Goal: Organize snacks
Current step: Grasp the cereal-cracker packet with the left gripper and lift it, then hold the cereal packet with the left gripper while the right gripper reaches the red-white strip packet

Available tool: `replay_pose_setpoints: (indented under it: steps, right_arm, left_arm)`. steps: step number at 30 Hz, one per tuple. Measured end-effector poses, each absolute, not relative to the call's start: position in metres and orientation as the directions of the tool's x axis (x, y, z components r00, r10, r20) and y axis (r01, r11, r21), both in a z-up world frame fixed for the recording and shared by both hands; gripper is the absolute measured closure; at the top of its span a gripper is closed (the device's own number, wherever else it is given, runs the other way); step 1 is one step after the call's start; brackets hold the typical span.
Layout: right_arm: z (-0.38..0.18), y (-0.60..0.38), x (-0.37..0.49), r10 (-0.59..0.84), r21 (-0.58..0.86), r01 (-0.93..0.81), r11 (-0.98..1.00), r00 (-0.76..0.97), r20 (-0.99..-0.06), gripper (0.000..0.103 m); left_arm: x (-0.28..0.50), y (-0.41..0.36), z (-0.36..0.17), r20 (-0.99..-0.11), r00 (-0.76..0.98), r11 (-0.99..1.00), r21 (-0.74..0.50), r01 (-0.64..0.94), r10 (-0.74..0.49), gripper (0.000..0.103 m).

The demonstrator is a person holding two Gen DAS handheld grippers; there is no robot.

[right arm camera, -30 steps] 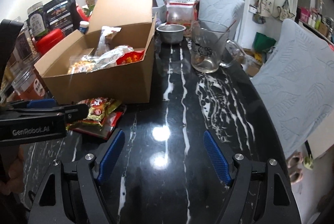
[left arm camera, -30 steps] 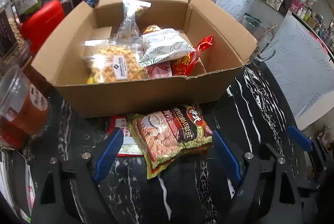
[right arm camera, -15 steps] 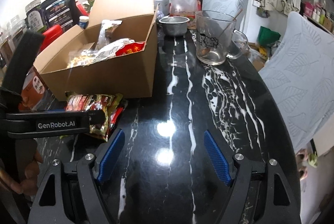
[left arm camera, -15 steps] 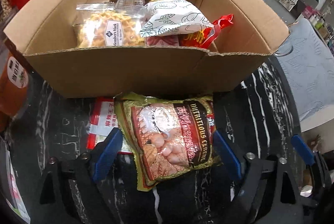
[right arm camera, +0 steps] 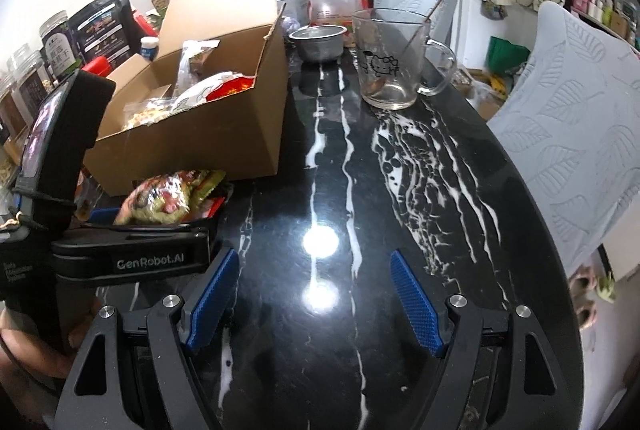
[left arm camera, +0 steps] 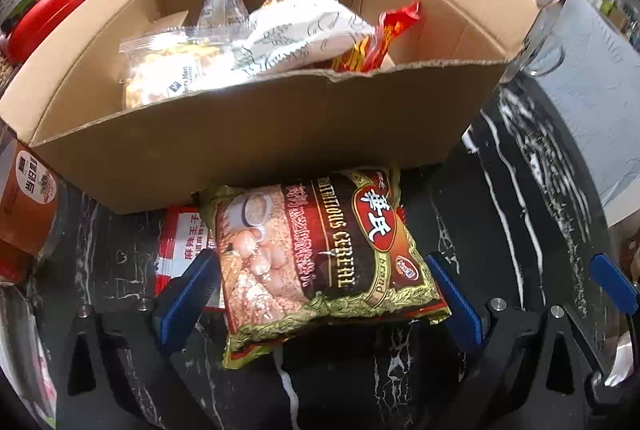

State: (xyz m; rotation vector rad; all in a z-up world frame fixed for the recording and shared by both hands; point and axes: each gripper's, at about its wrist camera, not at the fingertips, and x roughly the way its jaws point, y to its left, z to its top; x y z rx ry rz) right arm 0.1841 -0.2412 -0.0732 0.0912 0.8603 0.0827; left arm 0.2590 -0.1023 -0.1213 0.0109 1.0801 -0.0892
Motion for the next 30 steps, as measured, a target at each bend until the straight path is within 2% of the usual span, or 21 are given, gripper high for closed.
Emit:
replay_pose_setpoints:
  steps: [2, 4, 8, 10, 19, 30]
  right_arm:
    - [-0.074, -0.243, 0.183, 0.116, 0.123, -0.034, 0.992, 0.647, -0.753, 0.025]
    - [-0.074, -0.245, 0.182, 0.119, 0.128, -0.033, 0.991, 0.647, -0.753, 0.025]
    - [-0.073, -0.245, 0.179, 0.123, 0.134, -0.033, 0.99, 0.651, -0.749, 0.025]
    - [-0.072, -0.245, 0.177, 0.125, 0.134, -0.037, 0.99, 0.653, -0.747, 0.025]
    - [-0.07, -0.241, 0.171, 0.121, 0.123, -0.044, 0.991, 0.657, -0.744, 0.025]
    - [-0.072, -0.214, 0.184, 0.207, 0.13, -0.166, 0.977, 0.629, -0.749, 0.025]
  left_arm:
    - [0.257, -0.1, -0.12, -0.872, 0.482, 0.995, -0.044, 0.09, -0.082, 0.008]
    - [0.253, -0.098, -0.117, -0.865, 0.493, 0.994, -0.052, 0.096, -0.093, 0.019]
    - [0.245, -0.099, -0.111, -0.855, 0.508, 0.992, -0.061, 0.11, -0.109, 0.033]
    - [0.243, -0.095, -0.108, -0.851, 0.51, 0.99, -0.073, 0.117, -0.124, 0.044]
    - [0.227, -0.064, -0.098, -0.846, 0.5, 0.982, -0.135, 0.132, -0.183, 0.045]
    - [0.196, -0.023, -0.091, -0.845, 0.514, 0.989, -0.119, 0.083, -0.145, 0.045]
